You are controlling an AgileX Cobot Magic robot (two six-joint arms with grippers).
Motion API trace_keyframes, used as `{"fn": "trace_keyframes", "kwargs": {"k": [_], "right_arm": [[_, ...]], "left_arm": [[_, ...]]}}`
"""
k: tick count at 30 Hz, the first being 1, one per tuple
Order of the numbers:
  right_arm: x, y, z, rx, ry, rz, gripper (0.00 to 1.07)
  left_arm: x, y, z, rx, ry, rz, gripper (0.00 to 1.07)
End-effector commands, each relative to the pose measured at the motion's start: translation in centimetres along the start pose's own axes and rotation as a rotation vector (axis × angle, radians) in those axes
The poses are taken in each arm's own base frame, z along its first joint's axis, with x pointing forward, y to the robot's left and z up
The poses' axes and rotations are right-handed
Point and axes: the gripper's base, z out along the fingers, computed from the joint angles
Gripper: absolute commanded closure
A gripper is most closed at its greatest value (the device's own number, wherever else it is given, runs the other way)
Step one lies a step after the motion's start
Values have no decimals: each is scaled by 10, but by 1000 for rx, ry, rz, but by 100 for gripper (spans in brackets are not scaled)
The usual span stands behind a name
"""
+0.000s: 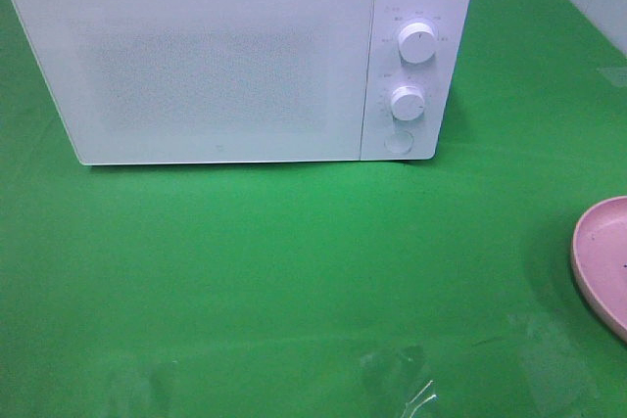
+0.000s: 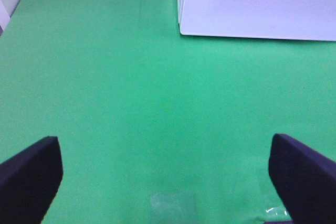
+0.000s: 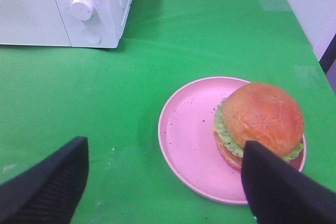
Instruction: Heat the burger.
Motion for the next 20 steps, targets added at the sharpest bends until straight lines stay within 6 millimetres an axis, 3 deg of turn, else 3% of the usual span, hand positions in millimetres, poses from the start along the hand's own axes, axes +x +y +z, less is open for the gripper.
{"fn": "trace_keyframes", "kwargs": {"k": [1,20], "right_arm": [[1,0,-3,6,-33,-4,31],[1,0,-3,6,-33,-4,31]], "left_arm": [[5,0,-8,1,-72,-7,3],[9,-3,-14,30,-121,-20,3]]}}
